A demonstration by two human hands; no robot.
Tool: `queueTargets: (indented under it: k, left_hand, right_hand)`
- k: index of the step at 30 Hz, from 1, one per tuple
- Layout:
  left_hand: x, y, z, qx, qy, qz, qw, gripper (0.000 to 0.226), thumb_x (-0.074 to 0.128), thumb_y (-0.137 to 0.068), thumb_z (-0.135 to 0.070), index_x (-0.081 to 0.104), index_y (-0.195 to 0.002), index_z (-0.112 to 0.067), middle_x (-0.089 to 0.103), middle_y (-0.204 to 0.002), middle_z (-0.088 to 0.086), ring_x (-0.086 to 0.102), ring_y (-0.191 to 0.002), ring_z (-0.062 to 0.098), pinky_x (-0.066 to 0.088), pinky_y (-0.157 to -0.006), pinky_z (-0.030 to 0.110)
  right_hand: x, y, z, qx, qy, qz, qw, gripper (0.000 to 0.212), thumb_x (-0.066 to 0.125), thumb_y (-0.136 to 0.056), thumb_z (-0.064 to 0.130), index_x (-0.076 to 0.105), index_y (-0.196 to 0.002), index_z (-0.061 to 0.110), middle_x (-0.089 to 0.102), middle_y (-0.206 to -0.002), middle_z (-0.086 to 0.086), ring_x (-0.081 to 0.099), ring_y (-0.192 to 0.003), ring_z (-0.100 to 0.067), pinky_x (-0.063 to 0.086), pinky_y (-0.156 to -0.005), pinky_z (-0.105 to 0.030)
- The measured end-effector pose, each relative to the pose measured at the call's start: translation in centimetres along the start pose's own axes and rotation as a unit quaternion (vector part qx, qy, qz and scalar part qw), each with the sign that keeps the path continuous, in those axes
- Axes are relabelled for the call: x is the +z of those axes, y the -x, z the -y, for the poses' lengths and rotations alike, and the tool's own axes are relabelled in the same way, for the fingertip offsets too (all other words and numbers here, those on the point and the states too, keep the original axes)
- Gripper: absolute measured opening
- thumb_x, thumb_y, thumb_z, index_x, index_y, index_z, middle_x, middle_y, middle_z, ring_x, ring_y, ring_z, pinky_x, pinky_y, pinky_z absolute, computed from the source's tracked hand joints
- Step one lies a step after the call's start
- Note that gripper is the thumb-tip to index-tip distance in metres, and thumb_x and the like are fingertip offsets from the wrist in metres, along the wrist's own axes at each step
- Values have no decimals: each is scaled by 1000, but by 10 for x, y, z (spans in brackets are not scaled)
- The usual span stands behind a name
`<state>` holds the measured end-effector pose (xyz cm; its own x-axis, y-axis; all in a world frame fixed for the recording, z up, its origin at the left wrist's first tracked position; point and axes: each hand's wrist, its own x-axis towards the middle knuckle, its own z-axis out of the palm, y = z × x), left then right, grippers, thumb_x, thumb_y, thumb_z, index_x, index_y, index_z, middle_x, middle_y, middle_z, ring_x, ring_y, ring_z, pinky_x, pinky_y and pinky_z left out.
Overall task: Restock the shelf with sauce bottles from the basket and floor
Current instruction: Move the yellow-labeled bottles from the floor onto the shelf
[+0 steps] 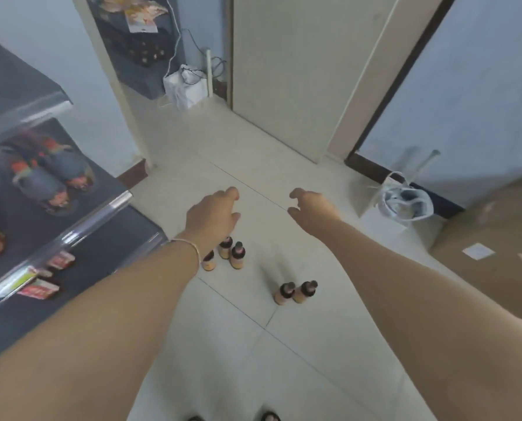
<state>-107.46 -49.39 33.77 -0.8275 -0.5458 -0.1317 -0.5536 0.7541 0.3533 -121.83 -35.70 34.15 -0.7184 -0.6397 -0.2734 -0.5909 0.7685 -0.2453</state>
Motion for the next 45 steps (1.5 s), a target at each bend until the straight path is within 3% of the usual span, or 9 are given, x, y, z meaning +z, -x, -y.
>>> queueTargets:
  k: [8, 15, 20, 25, 31, 36, 40, 43, 45]
  left_hand:
    - [109, -27, -103, 55, -14, 60, 997, 37, 48, -94, -25, 41, -129, -18, 57, -121, 6, 57, -108, 29, 51, -81, 41]
    - [191, -59, -129, 100, -21, 99, 990, 38, 49, -94, -25, 40, -130, -18, 57, -119, 7, 54, -108, 27, 49, -75, 40]
    - [287, -77, -114, 135, -2, 122, 983, 46, 53, -92, -24, 38, -135, -17, 51, -129, 8, 49, -115, 28, 47, -84, 39]
    - [400, -83, -84, 156, -13, 173, 972, 49, 57, -89, -26, 41, -134, -17, 47, -134, 8, 48, -118, 30, 44, -93, 41]
    - [510, -95, -45, 148, 20, 134, 980, 50, 62, -85, -24, 45, -131, -15, 50, -130, 9, 51, -115, 30, 45, -89, 40]
    - [567, -105, -16, 104, 97, 108, 984, 67, 70, -79, -20, 37, -137, -14, 48, -132, 10, 49, -118, 28, 43, -93, 39]
    - [596, -109, -2, 60, 164, 105, 979, 80, 75, -73, -15, 30, -140, -17, 51, -126, 6, 49, -116, 24, 40, -94, 34]
    - [611, -113, 7, 34, 204, 116, 972, 73, 72, -77, -14, 34, -138, -21, 56, -121, 1, 52, -112, 20, 40, -89, 28]
    - [619, -117, 12, 17, 244, 126, 962, 58, 70, -79, -13, 45, -130, -22, 59, -114, -4, 54, -109, 17, 39, -87, 22]
  right_hand:
    - [45, 3, -142, 71, -11, 25, 997, 41, 44, -95, 25, 43, -136, 20, 57, -128, -8, 53, -118, -29, 44, -87, -33]
    - [101, -10, -207, 141, -62, 43, 987, 41, 42, -96, 24, 42, -137, 22, 55, -130, -6, 51, -120, -28, 45, -90, -35]
    - [186, -30, -251, 188, -110, 54, 974, 41, 44, -95, 26, 42, -137, 21, 56, -129, -6, 54, -114, -28, 45, -83, -33]
    - [295, -52, -279, 189, -171, 70, 965, 45, 49, -95, 25, 40, -138, 18, 54, -128, -9, 54, -112, -28, 46, -87, -34]
    - [410, -81, -315, 199, -212, 59, 955, 57, 53, -93, 28, 30, -144, 17, 45, -137, -14, 44, -125, -34, 40, -97, -38]
    - [474, -104, -336, 223, -268, 46, 936, 76, 64, -86, 26, 20, -148, 20, 40, -143, -12, 41, -129, -32, 39, -99, -39]
    - [512, -119, -343, 241, -321, 36, 915, 84, 72, -79, 23, 23, -147, 22, 43, -140, -8, 45, -126, -29, 44, -95, -38]
    - [534, -132, -342, 242, -387, 25, 890, 76, 74, -75, 19, 34, -139, 25, 52, -129, -6, 52, -117, -27, 46, -81, -32]
    - [544, -140, -341, 235, -426, 9, 874, 70, 76, -72, 16, 41, -132, 25, 57, -123, -3, 55, -113, -25, 45, -80, -29]
